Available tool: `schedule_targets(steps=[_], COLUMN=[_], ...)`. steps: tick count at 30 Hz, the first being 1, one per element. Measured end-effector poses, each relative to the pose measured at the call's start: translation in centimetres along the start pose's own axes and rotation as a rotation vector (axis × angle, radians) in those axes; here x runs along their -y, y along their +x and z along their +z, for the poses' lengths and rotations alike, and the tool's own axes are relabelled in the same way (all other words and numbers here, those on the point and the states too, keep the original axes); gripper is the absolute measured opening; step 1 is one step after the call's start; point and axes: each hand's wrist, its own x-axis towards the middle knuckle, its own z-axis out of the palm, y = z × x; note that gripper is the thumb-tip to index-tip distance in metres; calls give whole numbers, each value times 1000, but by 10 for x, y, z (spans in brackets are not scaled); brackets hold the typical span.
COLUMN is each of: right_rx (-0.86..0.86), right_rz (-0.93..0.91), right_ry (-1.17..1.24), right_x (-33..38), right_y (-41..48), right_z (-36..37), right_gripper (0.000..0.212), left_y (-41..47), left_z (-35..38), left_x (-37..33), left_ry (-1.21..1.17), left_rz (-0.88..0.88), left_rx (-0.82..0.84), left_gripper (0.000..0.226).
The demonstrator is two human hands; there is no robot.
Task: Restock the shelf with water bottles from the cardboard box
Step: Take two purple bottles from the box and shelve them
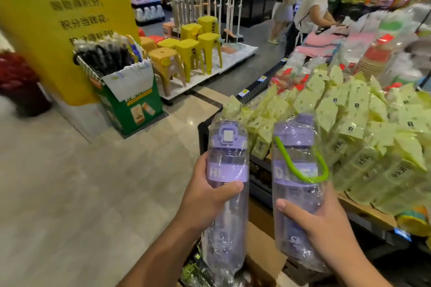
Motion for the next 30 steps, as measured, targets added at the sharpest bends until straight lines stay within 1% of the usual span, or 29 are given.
schedule_targets(steps=[4, 6, 10, 12, 14, 18, 20, 23, 26, 28, 30], right_rx=[214, 306, 530, 621, 712, 925, 1039, 1182, 1298, 1388, 1469], right_rz=[-88, -130, -171, -219, -297, -406, -440, -485, -490, -516, -525], right_ry=[-31, 18, 80, 79, 71, 118, 156, 199, 207, 239, 305], right_x=[16, 22, 31, 37, 51, 87, 106, 128, 148, 159, 167], right_y=[14, 19, 10, -6, -28, -93, -134, -205, -281, -337, -393], right_z=[-14, -10, 21, 43, 66, 110, 130, 156, 179, 191, 200], right_gripper=[77, 78, 84, 87, 83, 82, 80, 65, 57, 60, 70], left_y=[-47, -71, -140, -183, -227, -317, -363, -437, -518, -575, -632], left_z=[13, 13, 1, -11, -24, -41, -47, -54, -60, -62, -63], left_x=[-11, -18, -29, -35, -42, -59, -66, -75, -84, -89, -94], left_ry=[10, -1, 4, 16, 48, 97, 123, 166, 217, 257, 297], left_rz=[43, 51, 102, 133, 177, 292, 339, 396, 422, 432, 436], left_rx=[-249, -365, -633, -764, -875, -1094, -1186, -1313, -1420, -1493, -1562], left_gripper=[74, 76, 76, 81, 88, 80, 81, 84, 87, 87, 93])
